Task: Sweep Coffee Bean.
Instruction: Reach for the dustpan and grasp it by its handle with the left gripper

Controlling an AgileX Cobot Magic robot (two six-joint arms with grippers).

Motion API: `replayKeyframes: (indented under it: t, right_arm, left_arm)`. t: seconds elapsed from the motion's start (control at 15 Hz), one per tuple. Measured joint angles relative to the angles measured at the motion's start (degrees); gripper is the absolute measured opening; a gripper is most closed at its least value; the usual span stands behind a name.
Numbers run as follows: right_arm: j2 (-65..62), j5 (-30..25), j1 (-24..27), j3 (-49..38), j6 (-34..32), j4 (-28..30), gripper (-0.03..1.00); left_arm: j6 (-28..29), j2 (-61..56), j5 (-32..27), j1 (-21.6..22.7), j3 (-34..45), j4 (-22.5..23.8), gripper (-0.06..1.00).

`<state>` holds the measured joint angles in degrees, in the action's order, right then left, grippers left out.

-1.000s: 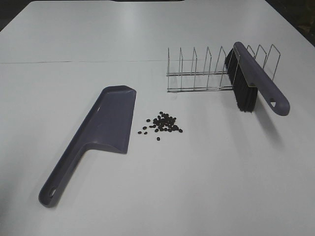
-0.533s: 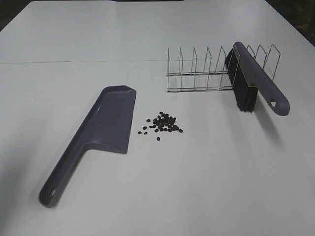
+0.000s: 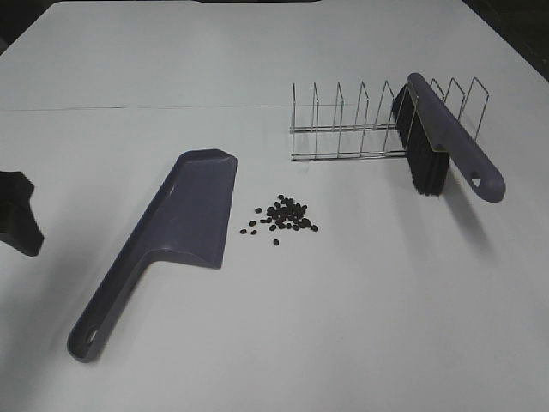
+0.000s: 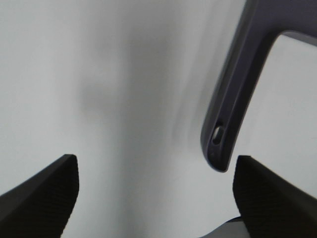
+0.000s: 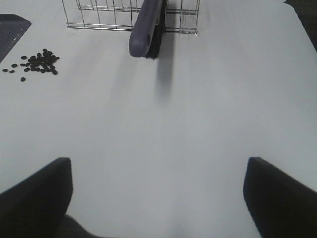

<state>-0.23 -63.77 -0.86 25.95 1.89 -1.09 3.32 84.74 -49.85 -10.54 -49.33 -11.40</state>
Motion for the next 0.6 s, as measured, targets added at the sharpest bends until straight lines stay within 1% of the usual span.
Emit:
replayKeyframes:
  t: [0.07,0.4,0.53,0.6]
  right_arm:
    - [0.0,0.0,0.0,0.0,0.0,0.0,0.82]
    - [0.0,0.0,0.0,0.0,0.0,0.0,0.82]
    - [0.0,0.0,0.0,0.0,0.0,0.0,0.82]
    - [0.0,0.0,0.0,0.0,-0.1,0.0,0.82]
  left_arm:
    - [0.3,0.8,0.3,-0.8,-0.3,0.0,0.78]
    - [2.7,10.5,1.0,-8.9,-5.7,0.0,0.77]
    - [4.0,12.7,1.7,-10.0,-6.6,0.0,0.77]
    - [4.6,15.2,3.4,-10.5,-6.9,0.0,0.77]
